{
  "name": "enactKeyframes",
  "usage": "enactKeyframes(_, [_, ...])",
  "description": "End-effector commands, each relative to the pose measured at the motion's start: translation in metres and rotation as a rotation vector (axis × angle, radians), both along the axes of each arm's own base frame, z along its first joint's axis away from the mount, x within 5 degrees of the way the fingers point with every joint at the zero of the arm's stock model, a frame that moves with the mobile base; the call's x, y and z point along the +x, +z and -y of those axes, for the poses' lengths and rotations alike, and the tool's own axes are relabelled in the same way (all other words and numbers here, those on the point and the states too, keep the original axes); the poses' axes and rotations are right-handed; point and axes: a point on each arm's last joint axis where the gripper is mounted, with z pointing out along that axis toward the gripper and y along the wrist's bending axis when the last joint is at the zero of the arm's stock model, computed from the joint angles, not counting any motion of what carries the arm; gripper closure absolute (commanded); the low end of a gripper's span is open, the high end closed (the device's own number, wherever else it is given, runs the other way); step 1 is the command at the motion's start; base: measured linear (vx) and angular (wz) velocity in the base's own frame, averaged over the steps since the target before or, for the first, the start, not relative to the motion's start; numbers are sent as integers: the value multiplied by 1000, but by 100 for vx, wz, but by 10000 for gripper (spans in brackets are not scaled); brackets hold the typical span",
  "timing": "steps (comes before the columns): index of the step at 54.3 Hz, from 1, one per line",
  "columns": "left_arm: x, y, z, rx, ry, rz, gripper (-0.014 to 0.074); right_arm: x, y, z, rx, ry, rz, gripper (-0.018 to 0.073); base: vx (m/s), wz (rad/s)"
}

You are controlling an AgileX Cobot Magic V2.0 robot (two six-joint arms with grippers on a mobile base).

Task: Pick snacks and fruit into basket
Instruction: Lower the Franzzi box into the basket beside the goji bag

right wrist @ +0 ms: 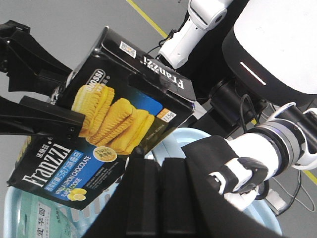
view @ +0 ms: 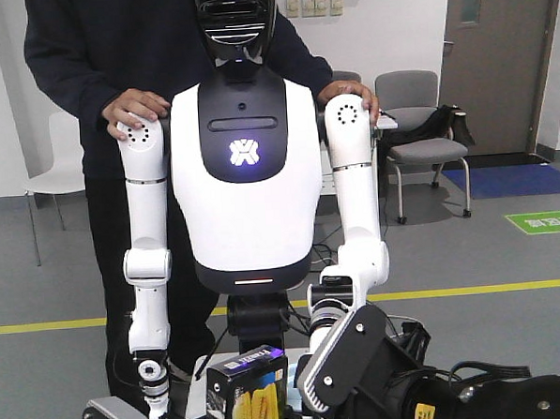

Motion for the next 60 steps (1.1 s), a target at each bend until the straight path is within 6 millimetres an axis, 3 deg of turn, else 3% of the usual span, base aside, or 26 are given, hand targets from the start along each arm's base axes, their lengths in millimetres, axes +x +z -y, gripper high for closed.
enactKeyframes(1, [0, 37, 3, -195, -16, 208, 337, -1, 22, 3, -4, 3, 91, 573, 0, 0])
enactKeyframes(7, [0, 37, 3, -195, -16, 208, 213, -1, 22, 3, -5, 2, 92, 573, 0, 0])
enactKeyframes(14, [0, 37, 3, -194, -16, 206, 130, -1, 22, 3, -5, 2, 92, 573, 0, 0])
enactKeyframes(36, [0, 36, 3, -188, -17, 199, 121, -1, 22, 3, -4, 0, 92, 573, 0, 0])
enactKeyframes(50, [0, 36, 3, -188, -16, 189, 183, -1, 22, 3, -4, 0, 92, 573, 0, 0])
enactKeyframes(60, [0, 36, 3, -190, -17, 192, 386, -1, 22, 3, -4, 0, 92, 573, 0, 0])
